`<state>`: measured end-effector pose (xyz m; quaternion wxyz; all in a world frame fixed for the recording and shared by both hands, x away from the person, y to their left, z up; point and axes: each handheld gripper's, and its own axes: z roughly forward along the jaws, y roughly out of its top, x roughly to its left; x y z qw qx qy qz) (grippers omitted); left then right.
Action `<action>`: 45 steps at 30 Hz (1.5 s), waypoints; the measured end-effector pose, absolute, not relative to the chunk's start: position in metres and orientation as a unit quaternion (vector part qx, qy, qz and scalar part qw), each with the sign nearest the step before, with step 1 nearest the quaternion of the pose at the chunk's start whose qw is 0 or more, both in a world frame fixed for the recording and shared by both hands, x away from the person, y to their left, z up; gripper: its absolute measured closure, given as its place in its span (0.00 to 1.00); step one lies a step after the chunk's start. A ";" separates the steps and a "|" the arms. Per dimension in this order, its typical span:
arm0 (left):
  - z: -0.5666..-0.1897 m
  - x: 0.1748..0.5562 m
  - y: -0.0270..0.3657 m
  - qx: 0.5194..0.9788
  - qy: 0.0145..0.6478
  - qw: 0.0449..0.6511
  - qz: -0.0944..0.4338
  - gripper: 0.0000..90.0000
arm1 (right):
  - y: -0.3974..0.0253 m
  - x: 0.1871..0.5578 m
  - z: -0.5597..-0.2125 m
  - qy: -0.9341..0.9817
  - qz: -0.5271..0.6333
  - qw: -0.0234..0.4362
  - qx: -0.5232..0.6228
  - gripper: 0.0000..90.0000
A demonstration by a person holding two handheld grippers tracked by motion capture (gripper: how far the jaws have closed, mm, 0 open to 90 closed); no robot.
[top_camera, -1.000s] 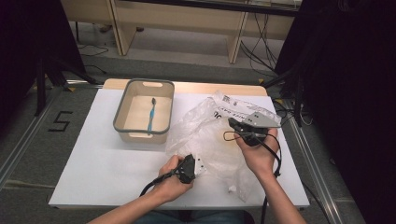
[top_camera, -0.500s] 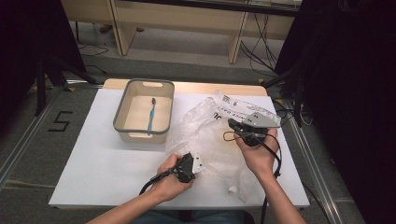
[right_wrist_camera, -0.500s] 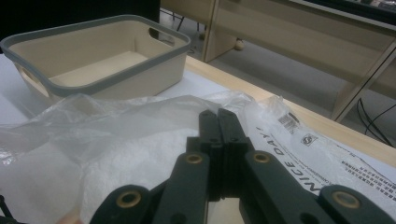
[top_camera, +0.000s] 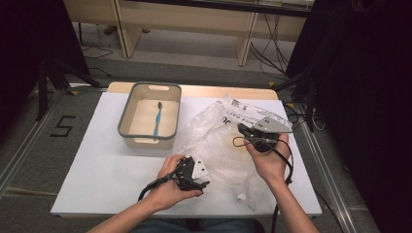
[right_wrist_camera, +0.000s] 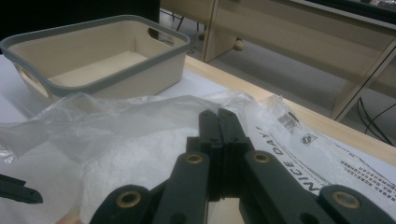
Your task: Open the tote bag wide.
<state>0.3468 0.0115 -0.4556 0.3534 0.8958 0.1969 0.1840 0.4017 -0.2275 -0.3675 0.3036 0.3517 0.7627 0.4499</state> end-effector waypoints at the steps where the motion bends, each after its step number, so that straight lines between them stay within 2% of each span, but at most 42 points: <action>1: -0.455 0.347 0.013 0.896 0.195 0.356 0.180 0.32 | -0.228 0.402 -0.367 0.763 0.450 0.303 0.352 1.00; 10: -0.448 0.346 0.034 0.891 0.195 0.369 0.178 0.25 | -0.228 0.401 -0.369 0.763 0.449 0.301 0.354 1.00; 45: -0.442 0.349 0.102 0.854 0.274 0.395 0.197 0.24 | -0.229 0.403 -0.370 0.763 0.445 0.299 0.360 1.00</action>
